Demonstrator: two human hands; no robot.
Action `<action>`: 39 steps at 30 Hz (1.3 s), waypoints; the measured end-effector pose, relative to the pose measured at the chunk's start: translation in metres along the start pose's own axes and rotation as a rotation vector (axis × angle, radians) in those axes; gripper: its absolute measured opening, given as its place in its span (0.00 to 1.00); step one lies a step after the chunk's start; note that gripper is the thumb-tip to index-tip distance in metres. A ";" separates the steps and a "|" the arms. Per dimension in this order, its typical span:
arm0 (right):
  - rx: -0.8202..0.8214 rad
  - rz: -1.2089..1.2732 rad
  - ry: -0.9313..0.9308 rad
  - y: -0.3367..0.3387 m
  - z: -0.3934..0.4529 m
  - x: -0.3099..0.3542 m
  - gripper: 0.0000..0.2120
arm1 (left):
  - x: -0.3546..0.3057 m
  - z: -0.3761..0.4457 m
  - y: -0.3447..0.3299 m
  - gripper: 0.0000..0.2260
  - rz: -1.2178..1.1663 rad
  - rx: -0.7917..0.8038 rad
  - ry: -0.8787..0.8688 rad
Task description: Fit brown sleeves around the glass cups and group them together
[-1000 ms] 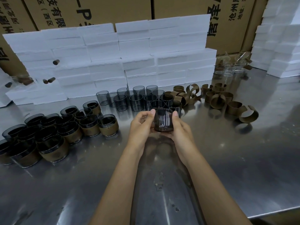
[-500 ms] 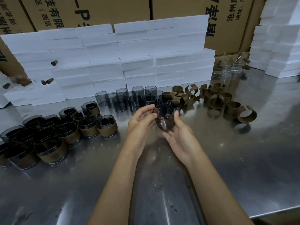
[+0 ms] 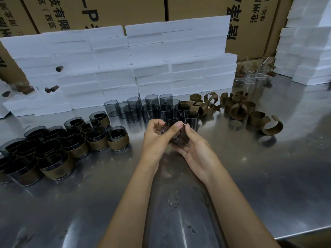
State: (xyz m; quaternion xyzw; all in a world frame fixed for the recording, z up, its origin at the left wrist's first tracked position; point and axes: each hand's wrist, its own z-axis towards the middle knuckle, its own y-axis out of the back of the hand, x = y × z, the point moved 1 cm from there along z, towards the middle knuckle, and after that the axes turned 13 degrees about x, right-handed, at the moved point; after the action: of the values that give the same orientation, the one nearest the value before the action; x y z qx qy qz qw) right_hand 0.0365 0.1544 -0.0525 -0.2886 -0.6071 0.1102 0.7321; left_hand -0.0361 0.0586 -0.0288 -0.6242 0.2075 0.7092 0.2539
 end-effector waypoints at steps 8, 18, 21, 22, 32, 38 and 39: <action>-0.014 -0.021 0.016 -0.003 0.000 0.001 0.19 | 0.000 -0.001 0.003 0.10 -0.100 -0.072 0.021; -0.111 0.014 0.053 -0.003 0.000 0.004 0.18 | 0.009 0.003 0.005 0.10 -0.242 -0.066 0.160; -0.200 -0.101 0.129 -0.004 0.001 0.003 0.16 | 0.008 0.002 0.003 0.11 -0.331 0.009 0.200; -0.220 -0.119 0.147 -0.004 0.000 0.002 0.15 | 0.007 0.002 0.002 0.12 -0.356 0.020 0.204; -0.316 -0.579 0.268 0.004 0.003 -0.004 0.10 | 0.010 0.002 -0.010 0.18 -0.391 0.200 0.156; -0.442 -0.521 0.296 0.016 0.013 0.006 0.08 | 0.016 0.007 -0.007 0.11 -0.492 0.181 0.208; -0.505 -0.503 0.289 0.022 0.019 0.011 0.08 | 0.017 0.009 -0.006 0.13 -0.544 0.154 0.218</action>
State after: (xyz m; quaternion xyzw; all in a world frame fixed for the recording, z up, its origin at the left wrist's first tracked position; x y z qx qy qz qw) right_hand 0.0253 0.1837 -0.0535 -0.3145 -0.5574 -0.2677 0.7202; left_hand -0.0409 0.0710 -0.0443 -0.7080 0.1117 0.5262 0.4575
